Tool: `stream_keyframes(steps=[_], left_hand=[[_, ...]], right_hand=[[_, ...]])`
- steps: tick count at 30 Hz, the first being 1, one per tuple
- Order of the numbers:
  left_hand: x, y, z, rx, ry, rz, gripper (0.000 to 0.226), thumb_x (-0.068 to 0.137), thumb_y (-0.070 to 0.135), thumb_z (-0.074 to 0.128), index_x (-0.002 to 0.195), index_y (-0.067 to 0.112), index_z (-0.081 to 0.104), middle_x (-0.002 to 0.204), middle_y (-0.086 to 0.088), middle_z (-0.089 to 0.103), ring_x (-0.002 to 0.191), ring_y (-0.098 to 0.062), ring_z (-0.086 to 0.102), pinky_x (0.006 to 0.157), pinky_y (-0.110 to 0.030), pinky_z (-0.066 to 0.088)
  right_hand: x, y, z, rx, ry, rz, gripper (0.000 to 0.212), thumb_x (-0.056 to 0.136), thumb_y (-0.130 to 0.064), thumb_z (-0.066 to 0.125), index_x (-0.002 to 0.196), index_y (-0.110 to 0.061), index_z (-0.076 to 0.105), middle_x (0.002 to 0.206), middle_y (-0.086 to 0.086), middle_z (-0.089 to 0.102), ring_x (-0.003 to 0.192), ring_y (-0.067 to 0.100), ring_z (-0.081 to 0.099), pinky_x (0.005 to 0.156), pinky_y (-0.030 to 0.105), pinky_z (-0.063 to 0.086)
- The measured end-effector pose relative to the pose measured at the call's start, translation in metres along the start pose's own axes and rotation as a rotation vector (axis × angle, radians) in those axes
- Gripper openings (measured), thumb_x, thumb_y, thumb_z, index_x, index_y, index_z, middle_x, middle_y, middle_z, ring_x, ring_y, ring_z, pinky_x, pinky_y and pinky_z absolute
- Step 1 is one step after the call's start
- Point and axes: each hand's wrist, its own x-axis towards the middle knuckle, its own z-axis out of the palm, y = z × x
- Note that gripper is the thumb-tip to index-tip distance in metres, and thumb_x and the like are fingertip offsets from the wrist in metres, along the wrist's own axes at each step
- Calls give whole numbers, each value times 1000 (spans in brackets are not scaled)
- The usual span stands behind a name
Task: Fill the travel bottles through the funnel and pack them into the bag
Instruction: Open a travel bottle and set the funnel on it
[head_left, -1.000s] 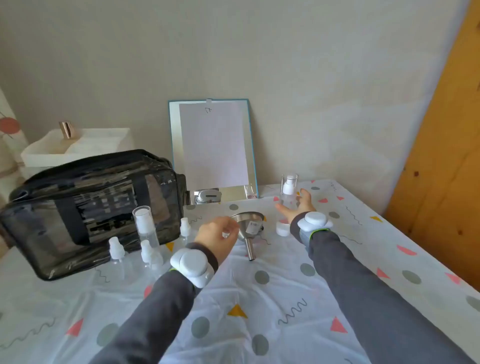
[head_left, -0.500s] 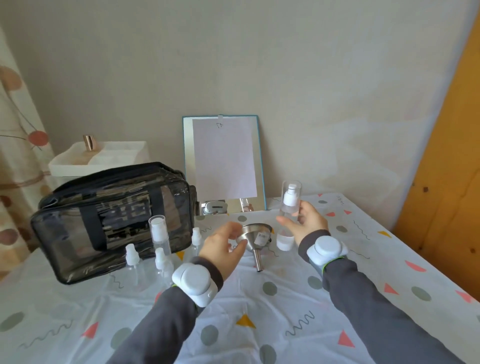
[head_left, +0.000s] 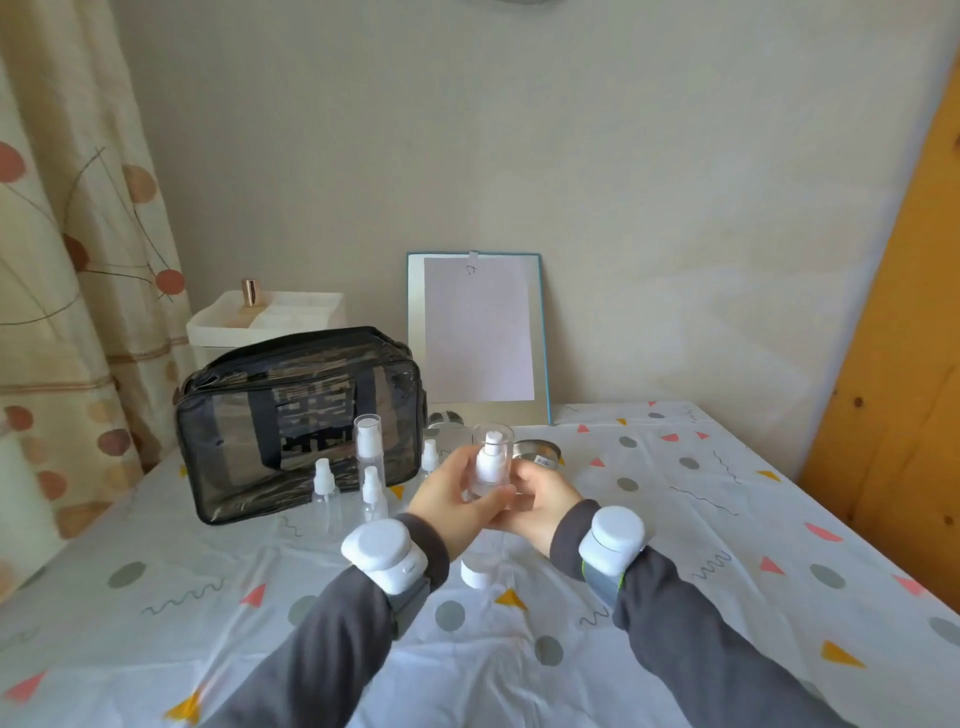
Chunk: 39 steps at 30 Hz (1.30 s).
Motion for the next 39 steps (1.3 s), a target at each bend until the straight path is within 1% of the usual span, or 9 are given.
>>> stream_keyframes(steps=[3,11,16,21,26,31,33,36,39], left_hand=[[-6,-8,-3,-17,20,-25,40,76,24,74,112,20,57,104,3,66,102,-12,60,97,-37,46],[-11,-27,3,-106,118,-92,49,64,26,83,107,18,61,104,2,68,106,-13,60,98,-39,46],[-11,-31,9,-129,176,-99,47,64,28,83,102,35,57,104,13,65,106,-4,57,94,-26,45],[-12,-30,13,-5,206,-79,42,69,32,79,101,40,53,87,28,54,84,8,51,68,-5,36],[-9,-32,17,5,212,-95,43,69,37,77,102,39,48,87,25,55,81,8,52,68,-10,38],[-1,-35,18,140,56,-182,41,73,33,74,109,21,57,94,7,64,84,-11,60,75,-23,45],[0,-37,16,243,-20,-191,35,74,33,73,104,22,61,90,8,64,82,-8,61,71,-19,44],[1,-42,7,202,-43,-175,28,71,33,76,92,27,59,80,14,62,73,4,59,58,-4,41],[2,-39,7,288,-77,-148,29,74,37,72,97,25,60,75,18,58,66,6,53,55,-4,38]], right_hand=[[-4,4,6,-9,-28,19,43,72,-2,74,99,-32,58,99,-6,67,95,10,65,83,25,54],[-6,11,12,-78,-60,57,46,75,-2,72,108,-29,55,105,2,67,102,18,63,92,31,50],[-6,14,9,-71,-67,53,45,75,-2,72,102,-34,56,105,-1,66,107,19,61,97,36,47],[-5,-6,-14,-170,-71,45,57,69,2,72,113,-26,52,119,-3,60,116,13,53,104,39,40],[-5,-21,-12,-110,39,30,44,69,-25,79,105,-24,55,108,-4,62,105,14,58,94,29,47],[-1,-14,9,-400,252,-22,48,60,-47,81,95,-30,53,88,-17,55,90,12,59,83,27,48],[-1,-10,14,-418,322,-47,45,59,-48,80,91,-29,55,83,-18,54,88,12,59,81,26,47],[-1,-9,19,-430,337,-63,43,63,-48,78,94,-25,60,84,-14,57,89,13,60,82,26,48],[-3,-9,17,-430,326,-57,41,67,-45,77,97,-22,61,87,-9,61,88,14,60,83,28,49]])
